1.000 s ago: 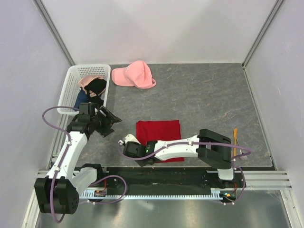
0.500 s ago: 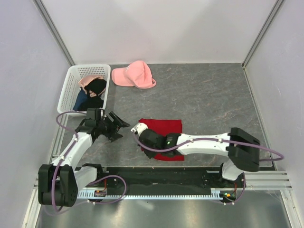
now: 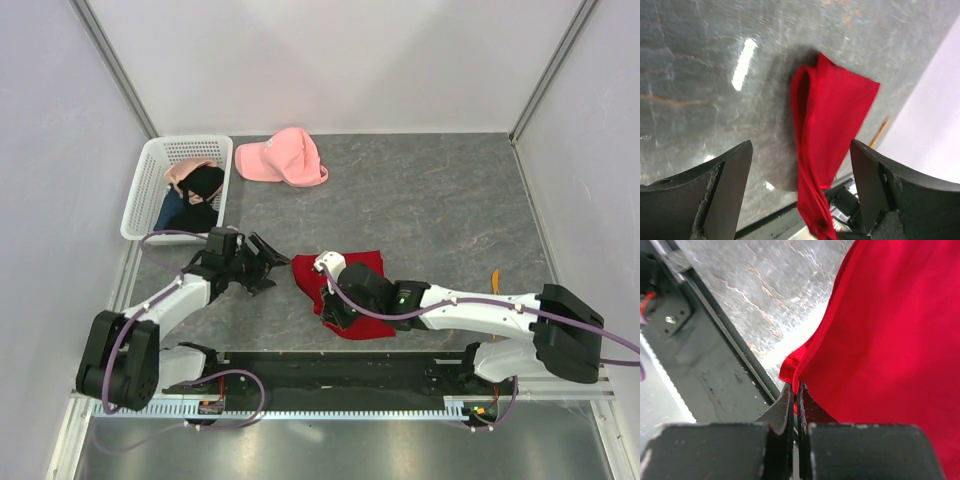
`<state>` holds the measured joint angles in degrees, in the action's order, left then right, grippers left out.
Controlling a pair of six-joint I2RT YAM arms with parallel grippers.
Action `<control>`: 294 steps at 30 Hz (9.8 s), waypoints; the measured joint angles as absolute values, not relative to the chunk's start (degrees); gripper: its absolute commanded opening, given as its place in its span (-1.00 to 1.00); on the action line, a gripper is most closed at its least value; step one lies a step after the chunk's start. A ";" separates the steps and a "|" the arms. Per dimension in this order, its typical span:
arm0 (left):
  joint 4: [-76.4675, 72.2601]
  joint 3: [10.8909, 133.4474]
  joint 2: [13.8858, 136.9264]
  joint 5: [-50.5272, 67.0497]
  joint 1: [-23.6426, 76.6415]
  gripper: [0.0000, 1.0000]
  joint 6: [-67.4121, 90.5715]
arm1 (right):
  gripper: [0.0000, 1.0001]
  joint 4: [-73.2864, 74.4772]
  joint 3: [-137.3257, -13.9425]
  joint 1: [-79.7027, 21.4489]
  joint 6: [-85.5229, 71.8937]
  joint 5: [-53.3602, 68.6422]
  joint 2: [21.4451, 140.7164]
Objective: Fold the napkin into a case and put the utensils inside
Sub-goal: Fold the lower triangle-folded napkin at the center of the board.
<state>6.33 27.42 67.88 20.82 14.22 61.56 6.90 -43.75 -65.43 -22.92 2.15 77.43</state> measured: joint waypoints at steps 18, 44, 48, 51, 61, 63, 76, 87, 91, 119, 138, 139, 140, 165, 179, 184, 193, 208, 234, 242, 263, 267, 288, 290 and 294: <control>-5.78 33.01 84.77 14.46 21.98 0.61 61.47 | -1.00 3.01 -39.31 -59.13 -24.25 8.29 70.54; 17.72 43.31 82.17 5.08 23.27 -0.96 46.28 | -1.00 -10.50 -27.59 -58.85 -28.47 18.22 69.06; 29.69 43.81 75.88 -0.36 23.49 -0.96 45.47 | -1.00 -23.27 -24.27 -62.37 -33.65 21.52 73.49; 38.81 46.76 74.28 -4.89 24.12 -0.96 46.19 | -1.00 -35.29 -21.69 -62.94 -38.63 24.47 78.74; 56.80 68.20 94.08 -18.46 34.15 -0.96 52.25 | -1.00 -56.34 -15.11 -56.75 -49.63 32.16 87.83; 59.57 72.69 99.61 -21.26 36.77 -0.96 53.84 | -1.00 -57.56 -14.57 -55.86 -50.87 33.21 89.95; 70.48 89.34 115.72 -28.12 43.53 -0.96 58.02 | -1.00 -60.55 -11.03 -54.37 -52.12 35.14 96.18; 70.41 92.97 120.14 -28.53 46.70 -0.96 58.78 | -0.53 -51.22 -10.94 -54.13 -50.00 35.20 92.95; 68.88 93.38 120.16 -30.61 46.74 -0.96 58.94 | -0.14 -39.46 -10.76 -54.08 -47.51 35.92 84.25; 64.25 92.71 120.33 -30.09 47.09 -0.96 60.14 | -1.00 -23.18 -33.78 -28.03 -39.77 28.01 96.40; 56.53 94.08 120.40 -20.23 47.07 -0.96 57.93 | -1.00 -26.96 -39.79 -27.62 -38.50 30.17 104.42; 56.36 94.39 120.40 -20.08 47.07 -0.95 57.80 | -1.00 -26.96 -39.86 -27.62 -38.39 30.15 104.49; 56.25 94.72 120.40 -19.84 47.07 -0.95 57.67 | -1.00 -27.03 -39.99 -27.62 -38.30 30.22 104.64; 48.64 92.14 121.12 -15.73 46.35 -0.23 54.22 | -0.83 -15.27 -41.41 -27.57 -34.59 29.41 98.70; 35.81 76.29 108.25 -7.77 43.40 0.11 53.78 | -0.46 -10.15 -39.48 -27.57 -32.05 30.83 88.92; 33.43 74.19 103.15 -5.98 41.41 -0.03 52.34 | -0.32 -8.73 -37.15 -27.59 -31.75 32.21 88.07; 30.02 62.54 88.84 1.98 40.71 -0.61 46.48 | -0.63 -8.60 -36.36 -27.88 -30.92 32.84 87.70; 19.49 51.66 95.61 6.66 39.66 -0.76 46.76 | -0.97 -20.27 -37.17 -27.90 -36.23 30.00 99.33; 22.22 55.46 87.22 1.74 59.42 -0.24 39.48 | -0.54 -8.75 -33.65 -33.54 -35.33 34.41 86.28; 21.47 54.52 89.78 -9.10 70.22 -0.22 39.46 | -0.66 -12.91 -25.50 -34.35 -39.46 36.53 85.19; 24.75 53.95 94.41 -21.56 73.76 -0.40 39.88 | -0.67 -16.23 -23.97 -34.35 -41.78 36.69 82.54; 25.08 53.95 94.41 -22.15 73.82 -0.53 40.42 | -0.69 -16.29 -23.81 -34.35 -41.80 36.69 82.54; 25.41 53.95 90.91 -22.39 73.91 -0.82 42.46 | -0.82 -22.11 -22.02 -36.45 -43.77 37.17 87.00; 25.47 54.04 90.91 -22.39 73.91 -0.85 42.78 | -0.83 -22.98 -21.47 -36.51 -43.97 37.10 87.66; 25.65 55.31 91.22 -22.39 73.87 -0.89 43.48 | -0.84 -24.82 -20.36 -37.06 -45.01 37.21 88.14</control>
